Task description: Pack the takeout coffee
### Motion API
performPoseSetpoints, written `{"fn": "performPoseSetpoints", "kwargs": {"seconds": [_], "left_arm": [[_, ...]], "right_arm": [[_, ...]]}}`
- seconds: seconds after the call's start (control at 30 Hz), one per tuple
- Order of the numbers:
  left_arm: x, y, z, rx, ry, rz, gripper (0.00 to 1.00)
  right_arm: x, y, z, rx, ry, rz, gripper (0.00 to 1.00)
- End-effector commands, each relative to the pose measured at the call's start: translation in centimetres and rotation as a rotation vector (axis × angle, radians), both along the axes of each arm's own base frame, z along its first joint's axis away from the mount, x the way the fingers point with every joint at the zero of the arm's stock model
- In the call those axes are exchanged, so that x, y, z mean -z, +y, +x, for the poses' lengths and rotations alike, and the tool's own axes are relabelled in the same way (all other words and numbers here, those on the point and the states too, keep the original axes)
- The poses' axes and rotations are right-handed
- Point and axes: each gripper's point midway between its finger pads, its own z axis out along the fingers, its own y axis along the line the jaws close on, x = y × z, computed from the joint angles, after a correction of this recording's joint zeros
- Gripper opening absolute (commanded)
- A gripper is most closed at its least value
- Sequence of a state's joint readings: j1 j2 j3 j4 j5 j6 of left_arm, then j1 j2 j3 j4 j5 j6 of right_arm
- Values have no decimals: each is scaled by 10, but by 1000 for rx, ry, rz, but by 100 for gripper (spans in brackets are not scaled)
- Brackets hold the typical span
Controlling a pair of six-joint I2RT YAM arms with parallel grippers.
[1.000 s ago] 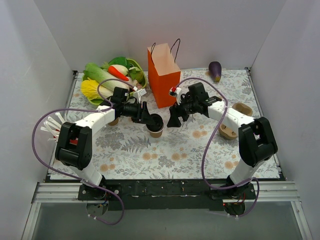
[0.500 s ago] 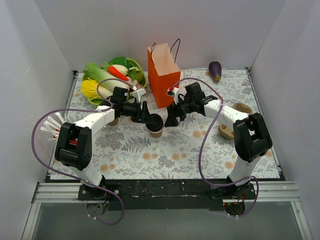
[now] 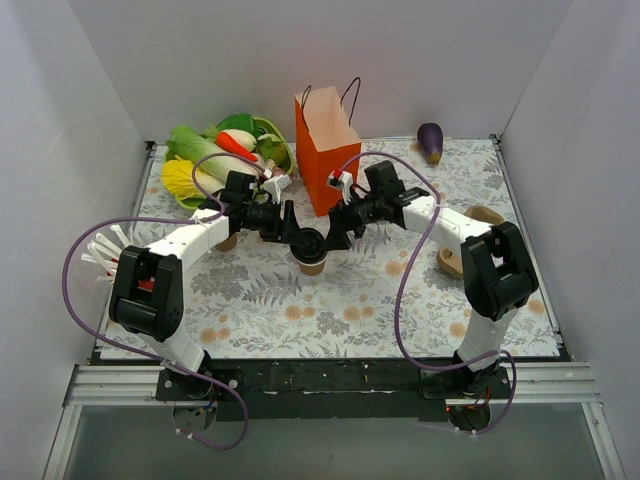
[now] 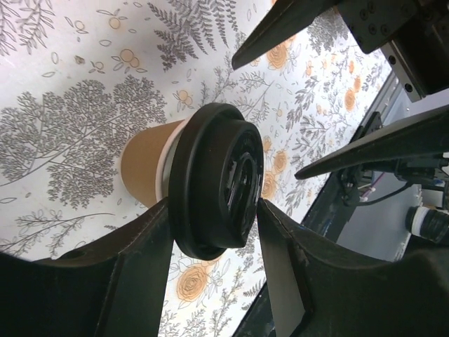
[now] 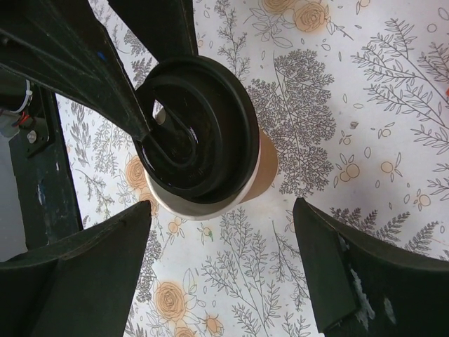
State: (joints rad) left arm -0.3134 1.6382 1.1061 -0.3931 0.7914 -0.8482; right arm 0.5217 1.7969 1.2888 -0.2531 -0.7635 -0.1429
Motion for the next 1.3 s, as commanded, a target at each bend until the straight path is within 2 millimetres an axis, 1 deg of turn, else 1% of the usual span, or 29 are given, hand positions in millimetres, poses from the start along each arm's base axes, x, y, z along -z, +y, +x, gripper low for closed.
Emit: {"fn": "performPoseSetpoints", "kwargs": {"seconds": [0.0,0.17,0.33,0.6,0.93,1.1,1.2,1.27], "left_arm": [[-24,5,13,-20,-111,27,50],[-21,4,17,-21,-110,29,50],[-14,1,15,-9,-87,22,50],[-4,-6,11,5,-57,20,50],[3,-7,15,6,-61,33,51],[2,-8,18,1,-70,34,51],[-2,-12,15,22,-74,19,52],[-3,-17,9,47,-67,2,52]], "right_arm": [[-14,13,9,-18,-36,43,89],[-11,16,8,-20,-29,38,89],[-10,17,9,-16,-19,40,89],[-15,15,6,-14,-24,40,89],[-16,16,7,-1,-11,43,90],[-15,15,7,0,-11,41,90],[-15,15,8,4,-13,37,90],[-15,15,8,7,-13,36,90]]}}
